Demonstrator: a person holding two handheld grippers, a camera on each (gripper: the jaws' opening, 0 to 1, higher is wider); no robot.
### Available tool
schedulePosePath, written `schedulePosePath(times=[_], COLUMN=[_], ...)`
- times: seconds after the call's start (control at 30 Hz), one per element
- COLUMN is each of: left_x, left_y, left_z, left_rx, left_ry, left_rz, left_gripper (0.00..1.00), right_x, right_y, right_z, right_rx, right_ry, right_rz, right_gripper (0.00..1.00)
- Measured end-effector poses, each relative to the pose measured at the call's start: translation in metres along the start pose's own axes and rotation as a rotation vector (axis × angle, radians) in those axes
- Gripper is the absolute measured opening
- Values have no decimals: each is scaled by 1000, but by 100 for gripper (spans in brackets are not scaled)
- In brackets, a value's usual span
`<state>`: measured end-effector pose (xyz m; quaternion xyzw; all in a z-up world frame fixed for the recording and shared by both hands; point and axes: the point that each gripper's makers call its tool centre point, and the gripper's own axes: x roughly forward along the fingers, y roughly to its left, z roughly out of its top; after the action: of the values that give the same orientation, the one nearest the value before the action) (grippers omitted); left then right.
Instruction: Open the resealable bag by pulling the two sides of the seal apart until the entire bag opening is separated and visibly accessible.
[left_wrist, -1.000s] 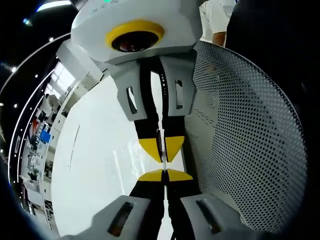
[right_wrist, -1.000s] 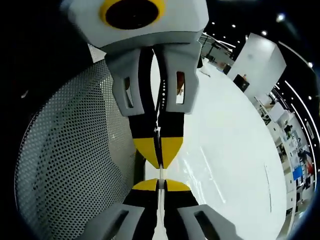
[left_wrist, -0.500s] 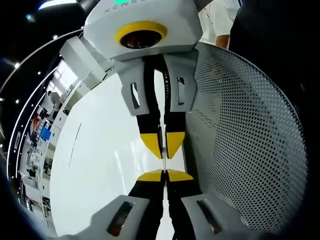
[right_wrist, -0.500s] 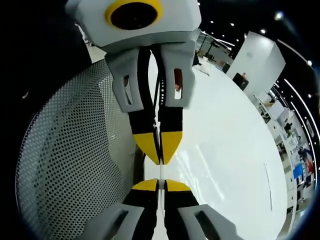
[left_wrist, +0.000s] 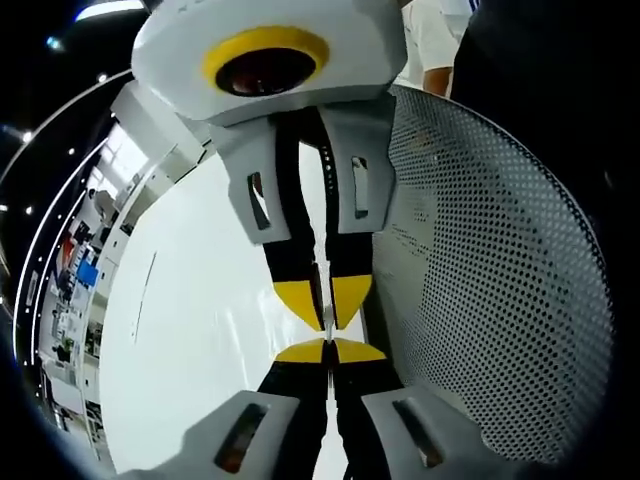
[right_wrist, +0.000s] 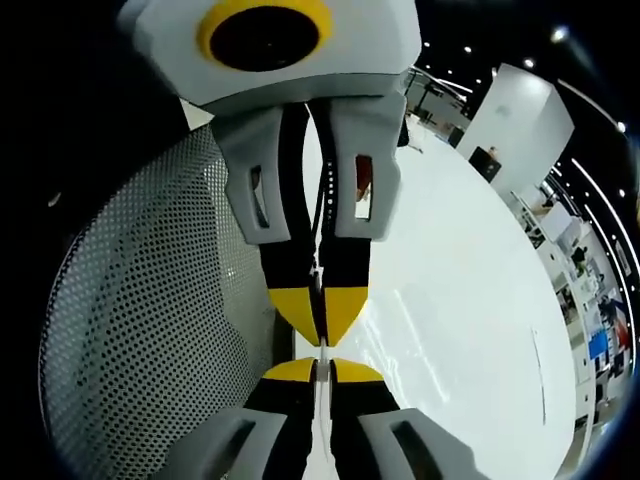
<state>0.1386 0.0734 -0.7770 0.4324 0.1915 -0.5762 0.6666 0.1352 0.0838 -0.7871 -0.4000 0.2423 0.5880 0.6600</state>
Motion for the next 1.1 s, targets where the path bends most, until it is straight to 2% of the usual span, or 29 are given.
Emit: schedulePosePath(times=[0.27, 0.33, 0.6, 0.7, 0.97, 1.1], left_x=[0, 0, -1, -4, -5, -6], left_y=[2, 4, 2, 2, 1, 2], left_z=[1, 0, 0, 1, -1, -3], left_rx=[3, -32, -34, -71, -71, -95], left_ry=[-7, -10, -11, -31, -28, -25], left_rz=[5, 16, 10, 19, 17, 19], left_gripper=[0, 0, 0, 0, 0, 0], right_x=[1, 1, 1, 0, 1, 1], right_y=[-3, -4, -2, -2, 0, -1], right_z=[3, 3, 4, 4, 0, -5], right_rx=[-11, -6, 6, 7, -6, -8], right_ry=[-1, -3, -8, -13, -2, 9], right_rz=[4, 5, 21, 25, 33, 35], right_gripper=[0, 0, 0, 0, 0, 0])
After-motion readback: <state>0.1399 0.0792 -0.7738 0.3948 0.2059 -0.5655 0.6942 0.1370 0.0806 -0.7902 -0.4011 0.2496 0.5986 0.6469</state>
